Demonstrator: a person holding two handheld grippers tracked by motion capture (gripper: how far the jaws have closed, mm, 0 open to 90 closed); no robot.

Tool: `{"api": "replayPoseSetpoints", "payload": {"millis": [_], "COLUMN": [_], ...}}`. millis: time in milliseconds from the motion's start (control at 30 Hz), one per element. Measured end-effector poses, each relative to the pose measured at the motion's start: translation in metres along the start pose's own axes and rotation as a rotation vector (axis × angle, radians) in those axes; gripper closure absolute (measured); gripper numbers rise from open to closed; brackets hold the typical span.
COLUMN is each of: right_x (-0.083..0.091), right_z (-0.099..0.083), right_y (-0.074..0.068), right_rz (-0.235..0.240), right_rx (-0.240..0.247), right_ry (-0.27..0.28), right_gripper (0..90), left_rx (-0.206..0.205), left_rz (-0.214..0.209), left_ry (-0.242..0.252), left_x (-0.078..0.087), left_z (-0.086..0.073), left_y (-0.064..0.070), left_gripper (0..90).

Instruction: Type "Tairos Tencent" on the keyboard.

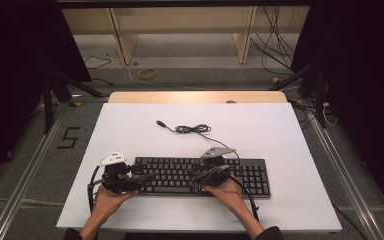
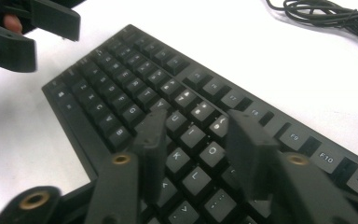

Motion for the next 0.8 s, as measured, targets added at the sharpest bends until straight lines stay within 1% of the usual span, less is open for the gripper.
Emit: {"api": "replayPoseSetpoints", "payload": {"millis": [100, 133, 167, 300, 533, 567, 633, 667, 700, 767, 800], "right_x": [0.002, 0.002, 0.0035, 0.0061, 0.007, 0.0073, 0.0077, 0.0077, 0.0079, 0.0081, 0.0085], "right_z": [0.0013, 0.0013, 0.0025, 0.0033, 0.0021, 0.002, 0.0019, 0.0019, 0.0018, 0.0017, 0.0014], "right_y": [-0.001, -0.001, -0.0013, -0.0023, -0.0042, -0.0046, -0.0053, -0.0053, -0.0054, -0.0056, -0.006], "right_rz": [0.008, 0.008, 0.007, 0.009, 0.012, 0.012, 0.014, 0.014, 0.016, 0.018, 0.02], "right_rx": [-0.003, -0.003, -0.001, -0.002, 0.002, 0.003, 0.003, 0.003, 0.005, 0.005, 0.007], "right_ry": [0.004, 0.004, 0.009, 0.015, 0.01, 0.009, 0.009, 0.009, 0.011, 0.012, 0.012], "right_gripper": [52.2, 52.2, 49.1, 45.2, 41.4, 40.9, 40.1, 40.1, 38.8, 38.0, 36.8], "left_rx": [-0.004, -0.007, -0.007, -0.004, -0.002, -0.006, -0.007, -0.008, -0.011, -0.009, -0.011], "left_rz": [0.004, 0.007, 0.009, 0.02, 0.032, 0.037, 0.038, 0.037, 0.036, 0.037, 0.037], "left_ry": [-0.003, -0.005, -0.006, -0.017, -0.038, -0.051, -0.057, -0.061, -0.065, -0.072, -0.077], "left_x": [0.0002, 0.0002, 0.0001, -0.0008, -0.0025, -0.0036, -0.004, -0.0045, -0.005, -0.0059, -0.0064], "left_z": [-0.0001, -0.0002, -0.0003, -0.0012, -0.0028, -0.0037, -0.0041, -0.0044, -0.0046, -0.0051, -0.0054], "left_y": [-0.0007, -0.0011, -0.0012, -0.0032, -0.0061, -0.007, -0.0073, -0.0076, -0.0078, -0.0082, -0.0088], "left_gripper": [32.5, 32.5, 34.1, 39.0, 48.8, 50.2, 53.1, 53.1, 55.8, 57.2, 59.9]}}
Point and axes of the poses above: each handheld gripper's, and its own axes: x roughly backward along the jaws, z roughly out of its top, y roughly to its right, the point moved 6 cm from there along -x, roughly forward along the jaws, and after that the axes turned 2 degrees about -z, right-handed, at the moved point
